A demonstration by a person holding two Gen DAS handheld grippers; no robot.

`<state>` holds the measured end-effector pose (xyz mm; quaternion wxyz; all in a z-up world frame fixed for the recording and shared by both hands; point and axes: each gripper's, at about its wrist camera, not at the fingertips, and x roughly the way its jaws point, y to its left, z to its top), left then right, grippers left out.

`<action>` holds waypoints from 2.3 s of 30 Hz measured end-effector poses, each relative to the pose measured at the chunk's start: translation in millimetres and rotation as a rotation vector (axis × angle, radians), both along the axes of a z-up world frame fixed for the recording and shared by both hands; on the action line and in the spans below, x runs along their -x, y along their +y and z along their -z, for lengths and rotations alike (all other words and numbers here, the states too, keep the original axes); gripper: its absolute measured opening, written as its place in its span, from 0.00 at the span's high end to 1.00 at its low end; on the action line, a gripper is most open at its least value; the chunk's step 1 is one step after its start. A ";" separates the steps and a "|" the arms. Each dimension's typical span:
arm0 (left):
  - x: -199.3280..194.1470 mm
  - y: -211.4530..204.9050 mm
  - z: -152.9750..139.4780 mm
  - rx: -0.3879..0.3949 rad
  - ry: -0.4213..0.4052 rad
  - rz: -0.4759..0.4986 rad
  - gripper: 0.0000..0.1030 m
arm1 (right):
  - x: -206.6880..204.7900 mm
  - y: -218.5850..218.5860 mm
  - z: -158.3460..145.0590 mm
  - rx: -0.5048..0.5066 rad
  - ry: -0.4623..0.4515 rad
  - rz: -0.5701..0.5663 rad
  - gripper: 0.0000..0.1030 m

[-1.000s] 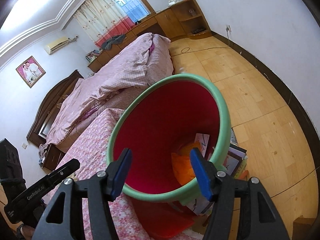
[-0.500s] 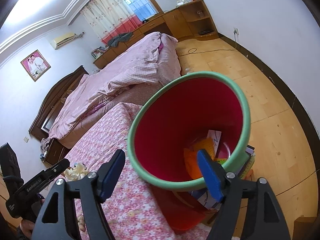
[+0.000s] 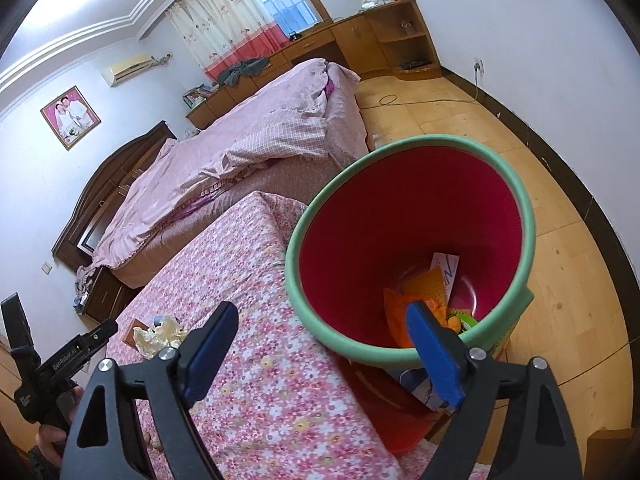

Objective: Collect trash
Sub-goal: 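Move both open tools back over the bed toward the orange box, then grasp the orange printed box with the left tool and lift it, then grasp the white crumpled plastic with the right tool while the left tool holds the box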

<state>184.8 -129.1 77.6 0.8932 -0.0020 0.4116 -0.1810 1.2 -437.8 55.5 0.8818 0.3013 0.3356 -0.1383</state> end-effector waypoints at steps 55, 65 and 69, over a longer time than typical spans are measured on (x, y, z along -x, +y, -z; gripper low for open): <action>-24.2 155.1 71.3 0.030 -0.002 -0.364 0.45 | -97.4 135.8 12.7 0.107 0.100 -0.268 0.12; -19.1 161.5 76.9 0.042 -0.043 -0.391 0.45 | -134.8 195.6 21.7 0.164 0.112 -0.390 0.12; -20.0 161.0 76.9 0.040 -0.049 -0.386 0.45 | -152.1 212.9 31.5 0.189 0.128 -0.410 0.12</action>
